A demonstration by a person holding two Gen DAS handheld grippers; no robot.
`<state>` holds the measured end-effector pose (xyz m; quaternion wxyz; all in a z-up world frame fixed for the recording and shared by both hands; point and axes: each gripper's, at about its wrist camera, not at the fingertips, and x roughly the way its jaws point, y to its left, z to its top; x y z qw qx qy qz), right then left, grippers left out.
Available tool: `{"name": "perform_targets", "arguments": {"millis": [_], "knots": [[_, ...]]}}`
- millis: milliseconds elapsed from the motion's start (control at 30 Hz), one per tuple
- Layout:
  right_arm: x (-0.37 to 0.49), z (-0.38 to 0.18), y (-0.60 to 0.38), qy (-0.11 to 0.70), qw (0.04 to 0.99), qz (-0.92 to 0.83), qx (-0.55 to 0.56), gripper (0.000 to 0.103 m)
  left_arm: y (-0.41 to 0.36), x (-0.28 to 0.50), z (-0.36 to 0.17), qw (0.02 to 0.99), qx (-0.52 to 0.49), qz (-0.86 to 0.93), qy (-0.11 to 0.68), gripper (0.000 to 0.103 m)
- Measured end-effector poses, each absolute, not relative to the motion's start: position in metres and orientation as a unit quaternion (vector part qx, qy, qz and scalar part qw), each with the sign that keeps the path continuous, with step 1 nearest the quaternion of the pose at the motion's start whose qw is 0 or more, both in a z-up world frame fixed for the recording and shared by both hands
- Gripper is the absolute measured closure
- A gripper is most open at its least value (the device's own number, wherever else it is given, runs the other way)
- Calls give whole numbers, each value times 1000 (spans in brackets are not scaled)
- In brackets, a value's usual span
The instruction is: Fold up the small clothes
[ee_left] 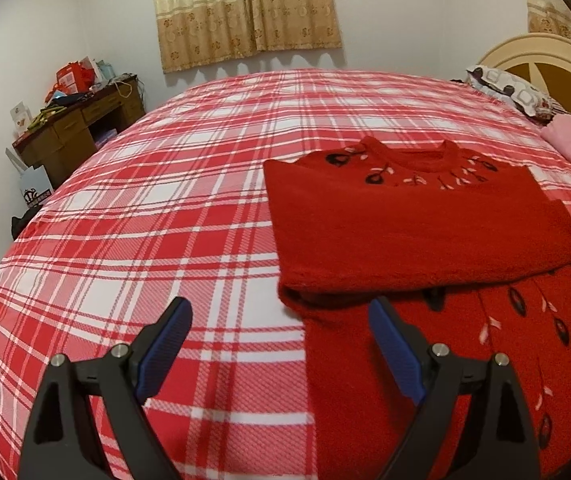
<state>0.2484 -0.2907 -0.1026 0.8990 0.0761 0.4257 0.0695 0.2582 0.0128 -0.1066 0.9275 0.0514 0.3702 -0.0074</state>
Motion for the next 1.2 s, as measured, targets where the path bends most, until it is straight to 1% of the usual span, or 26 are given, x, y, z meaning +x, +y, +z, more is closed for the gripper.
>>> {"name": "perform_targets", "arguments": {"millis": [533, 667, 1200], "knots": [[220, -101, -289, 427, 897, 71, 83, 48, -2, 219, -109, 923, 54, -36, 380, 11], [210, -101, -285, 437, 893, 76, 81, 48, -3, 206, -111, 917, 58, -48, 393, 11], [163, -104, -272, 456, 882, 92, 73, 47, -5, 163, -113, 910, 73, -73, 401, 11]]}}
